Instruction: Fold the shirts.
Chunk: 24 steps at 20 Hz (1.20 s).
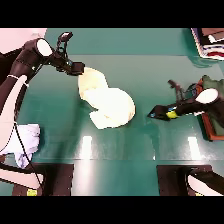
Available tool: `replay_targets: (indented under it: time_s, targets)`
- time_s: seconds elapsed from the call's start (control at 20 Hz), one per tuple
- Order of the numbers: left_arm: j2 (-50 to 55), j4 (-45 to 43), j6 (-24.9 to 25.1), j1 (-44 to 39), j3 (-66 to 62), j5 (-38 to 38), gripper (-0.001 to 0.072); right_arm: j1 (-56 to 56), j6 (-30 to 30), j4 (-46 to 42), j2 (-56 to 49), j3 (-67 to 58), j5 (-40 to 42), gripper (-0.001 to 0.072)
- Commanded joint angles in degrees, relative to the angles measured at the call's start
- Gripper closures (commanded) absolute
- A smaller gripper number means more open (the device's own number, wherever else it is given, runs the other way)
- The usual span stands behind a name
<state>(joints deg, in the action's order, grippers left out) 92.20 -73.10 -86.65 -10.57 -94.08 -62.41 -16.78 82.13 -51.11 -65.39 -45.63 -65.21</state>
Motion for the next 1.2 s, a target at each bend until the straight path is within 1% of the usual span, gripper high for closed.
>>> replay_targets:
  time_s: [0.0, 0.2, 0.35, 0.4, 0.45, 0.5, 0.55, 0.6, 0.7, 0.8, 0.85, 1.05, 1.15]
  targets:
    - [-0.4, -0.2, 0.1, 0.0, -0.1, -1.1, 0.0684, -6.2, -4.2, 9.0, -5.2, 2.7, 9.7, 0.0283]
    - [-0.3, -0.2, 0.1, 0.0, -0.1, -1.1, 0.0684, -10.1, -4.7, 9.1, -13.1, -3.5, 14.2, 0.0283]
    - [-0.4, -0.2, 0.2, 0.0, -0.1, -1.1, 0.0685, -10.3, -4.7, 8.9, -18.4, -7.9, 14.5, 0.0287]
    - [-0.3, -0.2, 0.2, 0.0, -0.1, -1.1, 0.0685, -10.3, -4.8, 8.9, -19.7, -8.8, 14.5, 0.0368]
    - [-0.4, -0.3, 0.1, 0.0, -0.1, -1.1, 0.0685, -10.3, -5.3, 8.9, -20.7, -9.8, 14.4, 0.0537]
    - [-0.4, -0.2, 0.1, 0.0, -0.1, -1.0, 0.0685, -10.3, -6.0, 8.9, -21.4, -10.7, 14.3, 0.0674]
    - [-0.9, -0.3, 0.1, 0.0, -0.1, -0.9, 0.0686, -10.3, -6.6, 8.9, -21.5, -11.5, 14.2, 0.0695]
    - [-1.9, -0.3, 0.1, 0.0, -0.1, -0.7, 0.0686, -10.2, -6.9, 7.6, -20.9, -12.5, 14.1, 0.0696]
    - [-6.1, -1.5, 0.1, 0.0, -0.4, 0.3, 0.0686, -9.3, -6.6, 0.9, -17.7, -15.0, 12.6, 0.0697]
    - [-12.7, -4.5, 0.2, 0.0, -1.6, 0.4, 0.0686, -7.0, -4.5, -6.9, -12.2, -19.2, 8.0, 0.0697]
    - [-16.7, -4.9, 0.1, 0.0, -2.3, 0.3, 0.0685, -5.6, -3.8, -9.4, -9.1, -21.4, 5.6, 0.0697]
    - [-32.5, -4.1, 0.1, 0.0, -5.9, 0.6, 0.0685, 0.5, -3.2, -13.4, 4.3, -30.9, -1.2, 0.0697]
    - [-39.4, -3.7, 0.1, 0.0, -7.1, 0.9, 0.0685, 3.1, -2.4, -13.6, 9.8, -35.3, -4.0, 0.0697]
